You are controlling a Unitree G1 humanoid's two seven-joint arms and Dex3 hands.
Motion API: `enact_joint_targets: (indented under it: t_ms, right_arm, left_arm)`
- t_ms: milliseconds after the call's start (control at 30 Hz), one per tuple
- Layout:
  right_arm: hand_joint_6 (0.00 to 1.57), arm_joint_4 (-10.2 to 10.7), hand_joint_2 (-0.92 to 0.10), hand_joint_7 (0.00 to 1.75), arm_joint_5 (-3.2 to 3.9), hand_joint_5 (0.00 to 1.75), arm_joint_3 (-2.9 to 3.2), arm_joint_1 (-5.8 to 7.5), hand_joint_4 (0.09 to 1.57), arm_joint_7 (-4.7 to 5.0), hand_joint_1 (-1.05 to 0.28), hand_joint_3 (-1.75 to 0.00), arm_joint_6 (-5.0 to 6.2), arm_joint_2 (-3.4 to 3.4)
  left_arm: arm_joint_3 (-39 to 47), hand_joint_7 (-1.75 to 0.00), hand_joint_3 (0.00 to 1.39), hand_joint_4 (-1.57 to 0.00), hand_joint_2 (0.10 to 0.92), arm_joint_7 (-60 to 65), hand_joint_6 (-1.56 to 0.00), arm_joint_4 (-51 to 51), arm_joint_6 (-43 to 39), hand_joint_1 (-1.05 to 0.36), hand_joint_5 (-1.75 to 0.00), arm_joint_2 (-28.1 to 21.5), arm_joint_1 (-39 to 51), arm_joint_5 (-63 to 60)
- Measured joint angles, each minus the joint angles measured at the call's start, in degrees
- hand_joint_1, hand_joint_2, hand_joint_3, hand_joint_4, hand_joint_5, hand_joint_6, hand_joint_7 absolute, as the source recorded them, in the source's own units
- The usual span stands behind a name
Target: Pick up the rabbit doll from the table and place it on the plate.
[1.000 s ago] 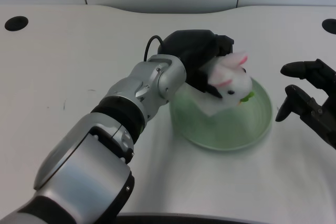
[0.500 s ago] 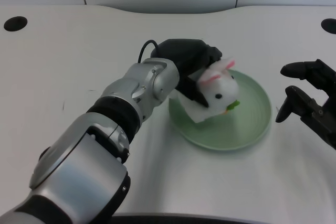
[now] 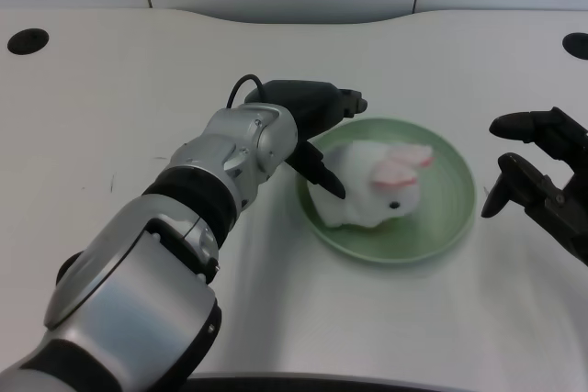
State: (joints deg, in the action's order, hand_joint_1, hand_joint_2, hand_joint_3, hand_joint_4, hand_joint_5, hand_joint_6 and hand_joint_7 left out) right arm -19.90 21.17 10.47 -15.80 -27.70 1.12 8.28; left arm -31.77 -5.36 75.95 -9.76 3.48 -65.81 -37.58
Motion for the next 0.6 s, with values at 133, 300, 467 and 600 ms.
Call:
enact_joint_targets:
  t_ms: [133, 300, 467, 600]
  right_arm:
    - [0.57, -0.2, -0.92, 1.24, 0.13, 1.62, 0.02, -0.02, 0.64, -0.72, -0.39, -0.26, 0.00, 0.00]
    - [0.58, -0.4, -0.92, 1.24, 0.14, 1.63, 0.05, -0.08, 0.66, -0.95, -0.41, -0.24, 0.02, 0.00]
    - [0.59, -2.5, -0.92, 1.23, 0.12, 1.63, 0.25, -0.48, 0.69, -1.24, -0.39, -0.25, 0.80, 0.00]
    - [0.59, -3.0, -0.92, 1.23, 0.12, 1.62, 0.24, -0.59, 0.68, -1.51, -0.41, -0.24, 1.40, 0.00]
  left_arm:
    - [1.5, 0.00, 0.01, 0.00, 0.899, 0.0, 0.00, 0.0, 0.0, -0.90, 0.00, -0.3, 0.0, 1.3]
    - [2.3, 0.00, 0.03, 0.00, 0.913, 0.0, 0.00, -0.1, -0.1, -0.94, 0.00, -0.4, 0.0, 2.1]
    - [10.4, -0.51, 0.01, 0.00, 0.916, -1.2, -0.02, -1.7, -2.3, -0.93, -0.19, -3.1, -0.2, 9.9]
    - [15.1, -1.27, 0.07, 0.00, 0.920, -5.4, 0.00, -2.7, -3.8, -0.88, -1.11, -5.5, 0.0, 15.1]
